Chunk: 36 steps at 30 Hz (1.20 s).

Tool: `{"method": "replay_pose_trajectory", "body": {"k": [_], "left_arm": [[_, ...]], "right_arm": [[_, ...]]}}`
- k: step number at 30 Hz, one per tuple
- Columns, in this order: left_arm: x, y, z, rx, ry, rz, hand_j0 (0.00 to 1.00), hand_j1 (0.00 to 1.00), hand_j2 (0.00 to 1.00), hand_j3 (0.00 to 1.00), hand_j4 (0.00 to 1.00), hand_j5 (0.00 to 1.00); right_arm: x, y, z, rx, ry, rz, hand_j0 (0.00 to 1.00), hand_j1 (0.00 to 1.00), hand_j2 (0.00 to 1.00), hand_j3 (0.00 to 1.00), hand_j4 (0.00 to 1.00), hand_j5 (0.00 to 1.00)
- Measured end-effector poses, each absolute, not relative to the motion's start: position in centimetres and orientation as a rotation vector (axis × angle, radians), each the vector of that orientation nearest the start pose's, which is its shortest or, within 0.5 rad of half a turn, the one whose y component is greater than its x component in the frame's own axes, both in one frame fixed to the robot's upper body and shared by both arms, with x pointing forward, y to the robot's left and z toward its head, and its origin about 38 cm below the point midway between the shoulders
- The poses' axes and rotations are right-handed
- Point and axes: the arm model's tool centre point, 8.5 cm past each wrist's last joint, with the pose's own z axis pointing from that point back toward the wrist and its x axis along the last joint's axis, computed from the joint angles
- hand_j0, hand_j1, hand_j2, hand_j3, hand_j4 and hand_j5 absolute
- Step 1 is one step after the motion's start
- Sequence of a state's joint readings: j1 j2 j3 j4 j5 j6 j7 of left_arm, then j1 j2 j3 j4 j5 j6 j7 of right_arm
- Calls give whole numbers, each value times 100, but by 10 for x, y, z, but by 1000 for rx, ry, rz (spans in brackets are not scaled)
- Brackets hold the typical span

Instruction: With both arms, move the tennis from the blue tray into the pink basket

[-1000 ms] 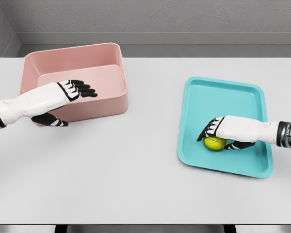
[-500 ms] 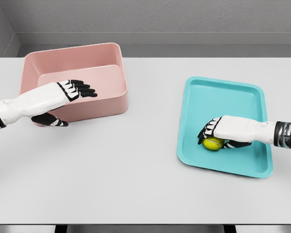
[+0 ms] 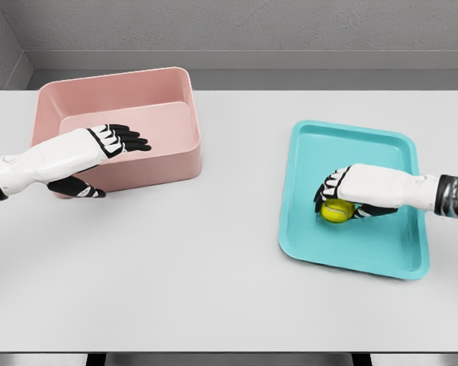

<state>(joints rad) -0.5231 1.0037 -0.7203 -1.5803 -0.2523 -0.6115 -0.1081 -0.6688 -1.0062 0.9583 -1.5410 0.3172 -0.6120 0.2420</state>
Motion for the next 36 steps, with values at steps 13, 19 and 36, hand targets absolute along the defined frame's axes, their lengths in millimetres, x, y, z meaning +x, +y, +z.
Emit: {"method": "replay_pose_trajectory", "body": {"k": [13,19,36], "left_arm": [[388,319,214,338,-1727,-1850,100,100,100,100,100,100],[379,327,204,322,-1697,-1838,100,100,100,100,100,100],[363,348,217,388,-1707,-1795,100,100,100,100,100,100]], "right_arm": [[387,-293,191,-237,-1530,2123,60,60,60,60,60,60],[388,-290,197,-239,-1553,2118,60,60,60,60,60,60],[392,-272,210,-217,-1634,2107,60,60,60,60,60,60]]}}
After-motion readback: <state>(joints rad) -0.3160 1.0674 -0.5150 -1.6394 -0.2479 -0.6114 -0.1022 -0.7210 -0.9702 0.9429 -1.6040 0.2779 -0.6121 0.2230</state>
